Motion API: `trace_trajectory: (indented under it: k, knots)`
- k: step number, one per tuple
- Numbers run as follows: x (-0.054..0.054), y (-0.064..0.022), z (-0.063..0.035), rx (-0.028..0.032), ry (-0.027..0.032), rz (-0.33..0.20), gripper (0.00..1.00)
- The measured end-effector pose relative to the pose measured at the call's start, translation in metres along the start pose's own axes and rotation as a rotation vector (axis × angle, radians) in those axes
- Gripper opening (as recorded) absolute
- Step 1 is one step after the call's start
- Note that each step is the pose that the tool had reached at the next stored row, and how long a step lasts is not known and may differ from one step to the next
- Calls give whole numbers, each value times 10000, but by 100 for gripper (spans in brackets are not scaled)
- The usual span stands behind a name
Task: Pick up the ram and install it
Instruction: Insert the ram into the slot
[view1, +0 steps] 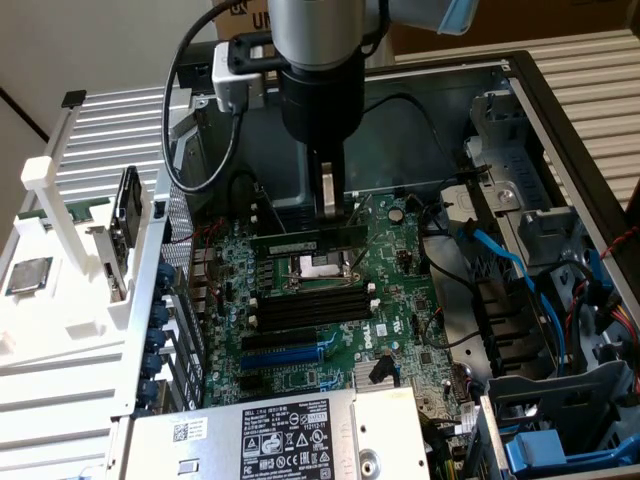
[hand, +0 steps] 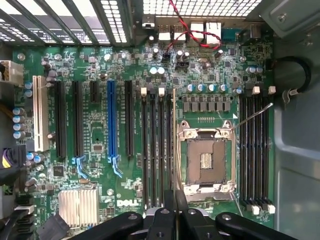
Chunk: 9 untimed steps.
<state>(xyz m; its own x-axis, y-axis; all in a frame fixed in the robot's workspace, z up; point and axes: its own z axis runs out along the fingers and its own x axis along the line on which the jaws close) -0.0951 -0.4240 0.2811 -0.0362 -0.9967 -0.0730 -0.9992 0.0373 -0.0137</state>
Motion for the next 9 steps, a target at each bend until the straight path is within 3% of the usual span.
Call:
trace_trajectory:
  k: [9]
  knots:
    - [123, -9, 34, -3, -24, 0, 12]
